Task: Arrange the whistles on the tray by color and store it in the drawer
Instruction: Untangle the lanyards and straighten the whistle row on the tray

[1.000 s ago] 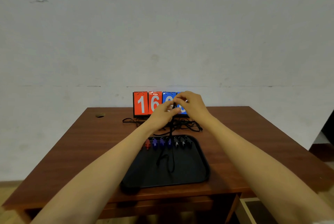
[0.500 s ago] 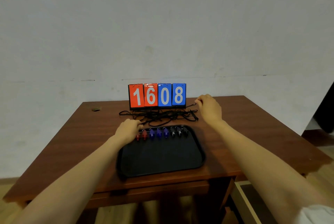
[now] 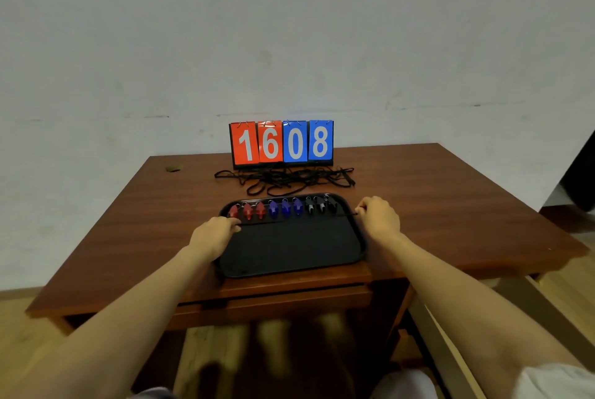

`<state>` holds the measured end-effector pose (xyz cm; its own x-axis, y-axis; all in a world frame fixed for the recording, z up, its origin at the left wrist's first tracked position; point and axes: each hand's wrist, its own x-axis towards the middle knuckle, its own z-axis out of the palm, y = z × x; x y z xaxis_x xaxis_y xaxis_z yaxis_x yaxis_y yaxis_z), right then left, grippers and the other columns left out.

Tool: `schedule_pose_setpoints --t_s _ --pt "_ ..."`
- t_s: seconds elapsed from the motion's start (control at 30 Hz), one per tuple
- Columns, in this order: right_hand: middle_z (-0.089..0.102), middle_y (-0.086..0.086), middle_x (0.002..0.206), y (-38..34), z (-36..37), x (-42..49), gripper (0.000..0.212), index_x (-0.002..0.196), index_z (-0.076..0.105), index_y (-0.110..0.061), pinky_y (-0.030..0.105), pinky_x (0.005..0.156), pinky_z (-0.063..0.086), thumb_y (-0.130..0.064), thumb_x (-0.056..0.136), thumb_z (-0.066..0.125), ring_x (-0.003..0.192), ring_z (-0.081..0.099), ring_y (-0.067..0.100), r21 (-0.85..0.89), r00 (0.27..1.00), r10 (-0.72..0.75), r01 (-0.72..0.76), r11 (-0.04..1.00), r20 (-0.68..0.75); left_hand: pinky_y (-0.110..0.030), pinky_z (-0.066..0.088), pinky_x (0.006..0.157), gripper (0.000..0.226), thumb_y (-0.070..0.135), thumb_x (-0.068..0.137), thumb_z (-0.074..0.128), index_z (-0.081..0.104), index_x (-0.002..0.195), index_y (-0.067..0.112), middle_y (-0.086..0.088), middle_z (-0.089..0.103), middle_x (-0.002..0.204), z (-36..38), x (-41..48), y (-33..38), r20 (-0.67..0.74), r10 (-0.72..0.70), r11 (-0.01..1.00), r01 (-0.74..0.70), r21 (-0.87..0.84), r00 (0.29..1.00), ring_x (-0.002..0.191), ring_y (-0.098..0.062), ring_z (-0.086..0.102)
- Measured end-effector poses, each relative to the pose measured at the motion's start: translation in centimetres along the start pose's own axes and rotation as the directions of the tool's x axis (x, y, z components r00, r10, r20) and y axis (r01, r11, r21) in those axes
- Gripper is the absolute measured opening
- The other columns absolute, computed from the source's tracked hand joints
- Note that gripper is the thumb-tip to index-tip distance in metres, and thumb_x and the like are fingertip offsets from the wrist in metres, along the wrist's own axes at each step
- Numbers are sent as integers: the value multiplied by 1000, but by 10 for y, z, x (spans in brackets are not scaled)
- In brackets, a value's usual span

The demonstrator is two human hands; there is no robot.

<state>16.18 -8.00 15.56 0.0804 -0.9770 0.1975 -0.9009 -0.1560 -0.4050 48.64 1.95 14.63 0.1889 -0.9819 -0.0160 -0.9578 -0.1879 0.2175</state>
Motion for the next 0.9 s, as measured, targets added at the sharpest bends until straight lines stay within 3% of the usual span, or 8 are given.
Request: schedule_pose_setpoints --t_s 0.17,0.33,0.43,0.53,0.9 --pt "66 9 104 12 19 -11 22 99 67 -10 32 64 47 -22 98 49 87 64 28 -39 998 27 -25 999 51 -42 48 93 56 -4 92 34 31 146 15 -12 45 142 16 -8 -4 84 -35 992 24 122 996 122 -32 52" --pt "65 8 102 23 30 -17 15 101 60 -12 37 74 47 -22 98 49 91 62 28 -115 999 -17 21 993 37 -39 47 69 22 9 96 40 42 118 11 -10 60 94 28 -8 -1 -11 -37 997 37 64 999 81 -29 58" --pt "66 7 102 30 34 -18 15 100 62 -13 37 77 46 -22 97 50 97 60 28 -136 999 -28 32 990 31 -37 44 86 16 20 95 49 56 109 17 -7 62 109 30 -8 -2 -39 17 992 -12 128 999 100 -27 58" --pt "66 6 104 37 38 -19 15 100 63 -14 37 82 45 -23 96 52 101 58 27 -147 998 -38 46 988 54 -36 38 93 21 27 95 51 63 111 21 -3 59 115 34 -6 -4 -56 35 982 -24 187 998 112 -24 51" --pt "53 3 116 43 45 -26 20 106 65 -20 39 105 28 -30 94 53 123 39 23 -85 984 -168 172 981 52 -45 15 112 34 37 95 46 53 126 25 0 54 127 45 -14 -7 -40 49 967 -37 253 998 126 -22 43"
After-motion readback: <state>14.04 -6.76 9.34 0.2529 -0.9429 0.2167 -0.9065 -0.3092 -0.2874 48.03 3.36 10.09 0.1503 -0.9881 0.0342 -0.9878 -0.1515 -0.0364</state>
